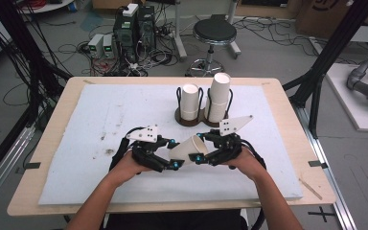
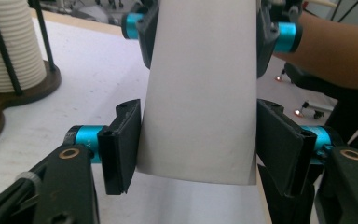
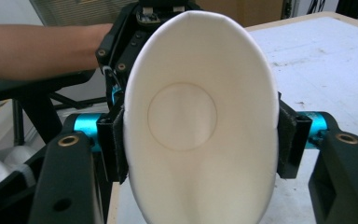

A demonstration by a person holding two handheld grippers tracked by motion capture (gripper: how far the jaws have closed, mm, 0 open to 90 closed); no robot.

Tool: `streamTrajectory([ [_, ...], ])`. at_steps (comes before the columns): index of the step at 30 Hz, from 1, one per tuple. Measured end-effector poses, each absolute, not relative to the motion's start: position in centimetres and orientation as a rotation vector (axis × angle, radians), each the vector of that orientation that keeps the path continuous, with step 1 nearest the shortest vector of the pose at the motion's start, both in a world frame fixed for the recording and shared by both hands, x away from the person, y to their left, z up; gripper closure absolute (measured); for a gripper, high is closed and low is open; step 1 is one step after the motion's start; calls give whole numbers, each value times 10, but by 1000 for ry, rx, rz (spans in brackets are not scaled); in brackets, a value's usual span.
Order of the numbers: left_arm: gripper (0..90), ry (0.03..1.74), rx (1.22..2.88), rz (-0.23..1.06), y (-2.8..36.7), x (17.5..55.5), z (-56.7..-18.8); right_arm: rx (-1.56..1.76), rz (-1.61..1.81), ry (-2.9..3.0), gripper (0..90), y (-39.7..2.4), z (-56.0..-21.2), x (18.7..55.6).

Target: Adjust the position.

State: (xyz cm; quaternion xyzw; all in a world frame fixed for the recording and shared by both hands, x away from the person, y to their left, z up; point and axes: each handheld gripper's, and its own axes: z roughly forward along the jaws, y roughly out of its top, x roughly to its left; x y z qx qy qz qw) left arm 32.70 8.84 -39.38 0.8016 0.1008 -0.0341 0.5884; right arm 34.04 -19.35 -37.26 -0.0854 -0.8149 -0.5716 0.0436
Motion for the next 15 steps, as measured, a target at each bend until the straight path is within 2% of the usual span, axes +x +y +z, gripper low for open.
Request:
streamTrajectory([
  [4,368,232,1852,-84,90,326,-394,-270,-1765,-2457,357,-194,-374,341],
  [6,366,234,1821,-84,91,327,-393,-306,-1802,-2423,292,-194,-375,340],
  [8,366,242,1794,-87,93,328,-392,-359,-1873,-2370,167,-193,-375,340],
  [9,366,242,1776,-85,94,328,-391,-394,-1902,-2338,158,-193,-375,339],
  [13,367,244,1733,-80,96,328,-389,-444,-1932,-2294,159,-195,-376,340],
  [15,367,248,1741,-79,95,327,-390,-420,-1929,-2291,234,-195,-377,340],
])
